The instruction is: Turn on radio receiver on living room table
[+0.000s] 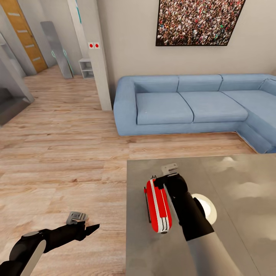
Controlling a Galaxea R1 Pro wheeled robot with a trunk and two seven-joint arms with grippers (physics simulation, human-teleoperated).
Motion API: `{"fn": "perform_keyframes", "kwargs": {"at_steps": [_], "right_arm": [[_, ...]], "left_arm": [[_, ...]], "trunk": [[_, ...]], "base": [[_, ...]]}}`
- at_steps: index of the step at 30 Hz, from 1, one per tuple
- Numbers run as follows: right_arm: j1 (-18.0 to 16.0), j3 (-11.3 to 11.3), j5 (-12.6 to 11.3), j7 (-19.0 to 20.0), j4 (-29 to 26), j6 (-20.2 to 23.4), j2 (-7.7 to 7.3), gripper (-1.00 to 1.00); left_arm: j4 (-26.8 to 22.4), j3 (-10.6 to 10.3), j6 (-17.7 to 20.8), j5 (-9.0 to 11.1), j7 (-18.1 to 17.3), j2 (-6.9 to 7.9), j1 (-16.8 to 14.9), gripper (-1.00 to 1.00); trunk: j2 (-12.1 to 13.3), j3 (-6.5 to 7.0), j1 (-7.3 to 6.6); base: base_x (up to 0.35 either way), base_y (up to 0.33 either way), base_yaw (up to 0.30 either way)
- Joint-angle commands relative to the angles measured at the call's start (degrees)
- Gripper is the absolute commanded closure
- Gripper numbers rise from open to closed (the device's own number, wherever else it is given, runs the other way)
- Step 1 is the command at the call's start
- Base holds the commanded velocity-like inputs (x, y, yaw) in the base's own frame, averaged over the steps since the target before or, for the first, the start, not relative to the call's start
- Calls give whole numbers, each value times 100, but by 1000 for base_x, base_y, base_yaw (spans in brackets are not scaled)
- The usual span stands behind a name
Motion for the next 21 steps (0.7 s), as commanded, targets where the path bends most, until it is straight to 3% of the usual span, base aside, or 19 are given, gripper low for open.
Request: {"fn": "perform_keyframes", "kwargs": {"at_steps": [1,4,7,21], "right_arm": [[-71,-61,-115,1,149,0,0,-100],[-304,-306,-528,-7,814,0,0,-100],[-422,-421,-714,-12,1347,0,0,-100],[-479,-480,-821,-46,1873,0,0,-100]], "left_arm": [[0,0,2,1,0,-1,-1,-100],[0,0,5,0,0,-2,-2,-100],[0,0,4,2,0,-3,-3,-100],[0,0,6,6,0,-3,-3,-100]], "trunk": [[0,0,0],[0,0,0],[0,0,0],[0,0,0]], "base": [[0,0,0],[0,0,0],[0,0,0],[0,0,0]]}}
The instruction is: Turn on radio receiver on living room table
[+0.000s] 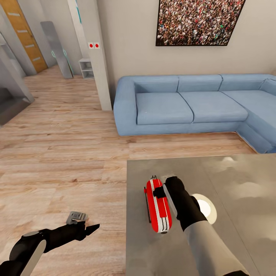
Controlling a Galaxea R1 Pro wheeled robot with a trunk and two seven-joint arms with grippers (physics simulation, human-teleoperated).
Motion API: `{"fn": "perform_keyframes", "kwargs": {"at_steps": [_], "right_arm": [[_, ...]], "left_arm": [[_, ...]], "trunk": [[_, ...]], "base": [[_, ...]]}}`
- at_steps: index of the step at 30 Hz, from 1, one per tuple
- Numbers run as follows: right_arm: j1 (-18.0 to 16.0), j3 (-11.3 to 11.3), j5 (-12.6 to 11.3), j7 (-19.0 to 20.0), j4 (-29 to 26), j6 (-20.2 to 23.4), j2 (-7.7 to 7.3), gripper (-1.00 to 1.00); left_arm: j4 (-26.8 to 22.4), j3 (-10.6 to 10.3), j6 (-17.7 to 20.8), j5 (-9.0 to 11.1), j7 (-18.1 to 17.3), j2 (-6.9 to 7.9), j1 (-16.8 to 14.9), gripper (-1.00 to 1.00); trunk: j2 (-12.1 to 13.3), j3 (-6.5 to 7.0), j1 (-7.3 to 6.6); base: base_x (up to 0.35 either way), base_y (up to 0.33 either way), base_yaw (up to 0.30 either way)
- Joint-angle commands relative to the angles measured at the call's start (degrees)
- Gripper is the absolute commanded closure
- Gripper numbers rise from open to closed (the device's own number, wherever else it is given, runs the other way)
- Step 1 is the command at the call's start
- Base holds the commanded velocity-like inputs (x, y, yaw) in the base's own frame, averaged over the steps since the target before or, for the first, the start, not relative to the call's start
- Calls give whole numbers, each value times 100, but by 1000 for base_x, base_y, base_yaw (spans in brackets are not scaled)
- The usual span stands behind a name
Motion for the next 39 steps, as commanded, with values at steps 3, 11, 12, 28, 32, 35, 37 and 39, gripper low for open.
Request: {"fn": "perform_keyframes", "kwargs": {"at_steps": [3,11,12,28,32,35,37,39], "right_arm": [[-1,-1,0,-15,276,0,0,-100],[-1,1,-5,-21,476,-21,0,-100],[-1,0,-6,-21,483,-33,0,-100],[-1,1,-17,-13,816,-333,0,-100],[-1,3,-17,-12,910,-472,0,-100],[-1,3,-14,0,941,-513,0,-100],[-1,3,-12,10,951,-527,0,-100],[-1,3,-11,15,955,-533,0,-100]], "left_arm": [[0,0,0,-2,0,0,0,-100],[0,0,0,1,0,0,0,-100],[0,0,0,2,0,0,0,-100],[0,0,7,3,0,-5,-35,-100],[0,0,8,3,0,-8,-37,-100],[0,1,9,3,0,-7,-36,-100],[0,1,9,3,0,-5,-38,-100],[0,0,9,3,0,-5,-38,-100]], "trunk": [[0,0,0],[0,0,0],[0,0,0],[0,0,0],[0,0,0],[0,0,0],[0,0,0],[0,0,0]], "base": [[0,0,0],[0,0,0],[0,0,0],[0,0,0],[0,0,0],[0,0,0],[0,0,0],[0,0,0]]}}
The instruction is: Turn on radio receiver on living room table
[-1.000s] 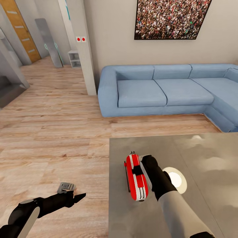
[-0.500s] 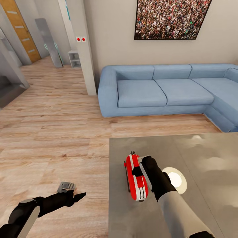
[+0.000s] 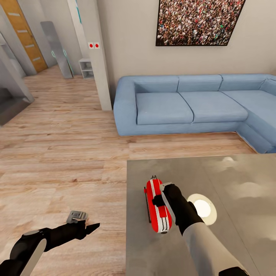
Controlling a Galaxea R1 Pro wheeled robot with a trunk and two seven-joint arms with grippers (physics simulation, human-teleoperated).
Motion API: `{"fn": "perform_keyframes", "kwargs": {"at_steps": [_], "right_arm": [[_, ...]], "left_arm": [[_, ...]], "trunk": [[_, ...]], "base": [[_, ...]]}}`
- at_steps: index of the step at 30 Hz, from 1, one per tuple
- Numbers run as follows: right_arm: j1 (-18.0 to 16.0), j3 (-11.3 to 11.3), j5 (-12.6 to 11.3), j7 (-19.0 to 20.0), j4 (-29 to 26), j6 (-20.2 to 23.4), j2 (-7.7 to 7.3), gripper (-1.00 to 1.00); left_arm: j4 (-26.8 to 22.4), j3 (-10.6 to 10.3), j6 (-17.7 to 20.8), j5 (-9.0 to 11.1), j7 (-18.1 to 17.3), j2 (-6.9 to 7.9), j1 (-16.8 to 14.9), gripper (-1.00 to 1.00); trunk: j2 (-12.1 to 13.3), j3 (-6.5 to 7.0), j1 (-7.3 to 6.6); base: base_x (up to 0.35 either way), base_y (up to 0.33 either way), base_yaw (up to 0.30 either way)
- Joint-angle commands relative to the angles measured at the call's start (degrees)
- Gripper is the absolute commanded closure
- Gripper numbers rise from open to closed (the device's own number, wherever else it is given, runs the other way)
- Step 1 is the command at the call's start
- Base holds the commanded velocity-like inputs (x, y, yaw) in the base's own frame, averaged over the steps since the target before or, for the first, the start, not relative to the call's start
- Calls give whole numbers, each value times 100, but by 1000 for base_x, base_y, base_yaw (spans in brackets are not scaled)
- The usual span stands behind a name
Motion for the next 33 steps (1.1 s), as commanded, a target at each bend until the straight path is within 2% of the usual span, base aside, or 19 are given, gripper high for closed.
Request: {"fn": "perform_keyframes", "kwargs": {"at_steps": [1,8,9,33], "right_arm": [[0,0,1,6,3,0,0,-100],[0,0,3,17,6,-1,0,-100],[0,0,3,19,7,-1,0,100],[0,0,52,-14,-10,37,0,100]], "left_arm": [[0,0,0,0,0,-1,-2,-100],[0,0,0,0,0,-3,-2,-100],[0,0,0,0,0,-3,-1,-100],[0,0,0,0,0,-2,-1,-100]], "trunk": [[0,0,0],[0,0,0],[0,0,0],[0,0,0]], "base": [[0,0,0],[0,0,0],[0,0,0],[0,0,0]]}}
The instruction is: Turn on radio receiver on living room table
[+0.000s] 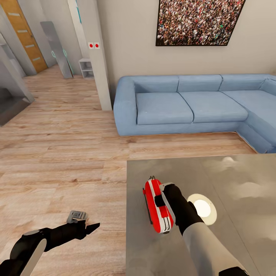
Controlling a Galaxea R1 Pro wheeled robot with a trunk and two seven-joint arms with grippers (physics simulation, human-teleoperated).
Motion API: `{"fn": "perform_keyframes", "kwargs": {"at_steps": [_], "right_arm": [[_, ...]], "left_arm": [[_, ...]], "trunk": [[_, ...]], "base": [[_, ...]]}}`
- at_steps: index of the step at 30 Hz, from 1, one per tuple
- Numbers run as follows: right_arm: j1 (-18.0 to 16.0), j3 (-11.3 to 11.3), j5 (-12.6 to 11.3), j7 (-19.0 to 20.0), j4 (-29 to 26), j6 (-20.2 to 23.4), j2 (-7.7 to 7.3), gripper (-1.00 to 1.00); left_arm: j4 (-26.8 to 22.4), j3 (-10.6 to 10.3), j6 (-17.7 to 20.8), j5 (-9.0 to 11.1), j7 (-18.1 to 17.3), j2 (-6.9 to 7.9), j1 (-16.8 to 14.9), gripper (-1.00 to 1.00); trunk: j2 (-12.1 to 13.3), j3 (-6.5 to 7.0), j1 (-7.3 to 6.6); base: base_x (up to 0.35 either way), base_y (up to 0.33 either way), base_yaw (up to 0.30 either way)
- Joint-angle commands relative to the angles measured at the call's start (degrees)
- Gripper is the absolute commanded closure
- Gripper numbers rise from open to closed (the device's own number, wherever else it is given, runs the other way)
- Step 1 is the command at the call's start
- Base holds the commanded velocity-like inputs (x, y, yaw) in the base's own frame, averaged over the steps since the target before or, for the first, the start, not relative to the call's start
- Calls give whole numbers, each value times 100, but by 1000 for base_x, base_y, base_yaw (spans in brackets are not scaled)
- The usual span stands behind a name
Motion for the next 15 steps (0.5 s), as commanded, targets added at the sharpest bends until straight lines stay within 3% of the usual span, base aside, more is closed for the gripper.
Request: {"fn": "perform_keyframes", "kwargs": {"at_steps": [1,2,3,8,15], "right_arm": [[0,2,6,-16,-32,1,0,100],[0,5,12,-15,-61,-10,0,100],[0,60,72,-6,-3084,495,0,100],[0,81,83,-7,-3802,495,0,100],[0,95,85,-8,-3969,495,0,100]], "left_arm": [[0,0,-3,0,0,-1,-2,-100],[0,0,-3,0,0,-1,-2,-100],[0,0,0,0,0,-1,1,-100],[0,0,0,0,0,-2,-4,-100],[0,0,0,0,0,-2,-2,-100]], "trunk": [[0,0,0],[0,0,0],[0,0,0],[0,0,0],[0,0,0]], "base": [[0,0,0],[0,0,0],[0,0,0],[0,0,0],[0,0,0]]}}
